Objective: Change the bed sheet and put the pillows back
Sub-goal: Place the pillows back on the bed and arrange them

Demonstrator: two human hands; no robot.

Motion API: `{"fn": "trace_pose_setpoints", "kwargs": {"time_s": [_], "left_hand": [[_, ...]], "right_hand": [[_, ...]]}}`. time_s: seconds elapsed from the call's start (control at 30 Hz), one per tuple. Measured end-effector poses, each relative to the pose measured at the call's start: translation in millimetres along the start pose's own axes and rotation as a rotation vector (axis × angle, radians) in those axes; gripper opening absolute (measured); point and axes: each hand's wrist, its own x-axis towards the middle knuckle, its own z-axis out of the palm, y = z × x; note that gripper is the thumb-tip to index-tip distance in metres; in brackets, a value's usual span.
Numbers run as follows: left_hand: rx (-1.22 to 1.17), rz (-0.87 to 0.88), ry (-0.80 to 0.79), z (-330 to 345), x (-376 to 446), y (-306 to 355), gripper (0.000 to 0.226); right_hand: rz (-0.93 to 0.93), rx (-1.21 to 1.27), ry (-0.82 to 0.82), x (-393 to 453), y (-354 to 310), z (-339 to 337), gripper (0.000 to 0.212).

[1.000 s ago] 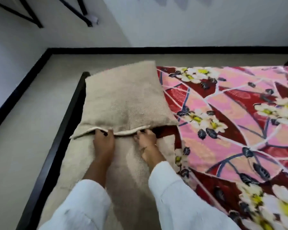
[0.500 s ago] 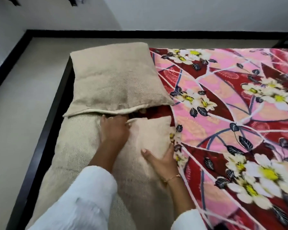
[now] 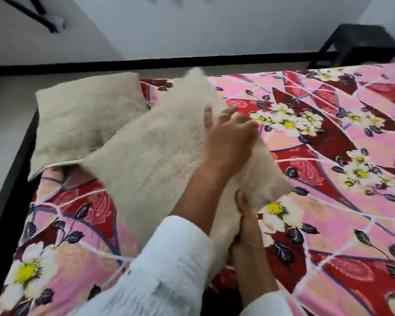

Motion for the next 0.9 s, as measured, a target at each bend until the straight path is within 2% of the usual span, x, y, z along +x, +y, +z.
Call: {"fn": "trace_pose_setpoints", "kwargs": {"time_s": [0.07,0.17,0.27,0.3,0.37,0.4,0.43,0.47,0.53,0.6,0.73,0.83,0.9], "left_hand": [[-0.035,0.013,0.093,5,6,30,0.026],[-0.012,-0.026,0.246,23,-22,17,0.036],[-0.028,-0.214,0.114,48,-84,-31,0.054],[-0.016,-0.277,0.037,55,-107,-52,0.060],[0.050,-0.385,-0.142,62,-146,-92,0.071],[0.092,-0.447,-0.256,64,-165,-113,0.078],[0.137,-0.500,-0.365,65,-183,-133,0.085],[0.182,-0.538,-0.453,64,-202,-153,0.091],[0.228,-0.546,-0.537,59,-242,-183,0.097],[0.261,-0.486,-0.506,50,-282,-204,0.089],[0.247,-0.527,-0.322,27,-313,-227,0.073],[0.241,-0.484,-0.243,14,-325,-245,0.061],[0.261,-0.390,-0.201,0,-325,-259,0.048]], "right_hand": [[-0.029,0.090,0.043,14,-30,-10,0.050],[-0.140,0.146,0.158,43,-57,-26,0.053],[-0.231,-0.032,0.333,59,-48,-40,0.051],[-0.271,-0.243,0.384,61,-34,-42,0.058],[-0.439,-0.854,0.406,61,-3,-48,0.085],[-0.507,-1.151,0.364,63,16,-52,0.088],[-0.539,-1.387,0.354,70,33,-56,0.081],[-0.503,-1.584,0.360,76,48,-55,0.074],[-0.507,-1.892,0.346,89,71,-42,0.075],[-0.639,-2.084,0.229,101,105,-16,0.080],[-0.843,-2.229,-0.127,90,203,53,0.061],[-0.853,-2.373,-0.507,71,262,91,0.061],[-0.885,-2.305,-0.627,70,268,102,0.058]]}}
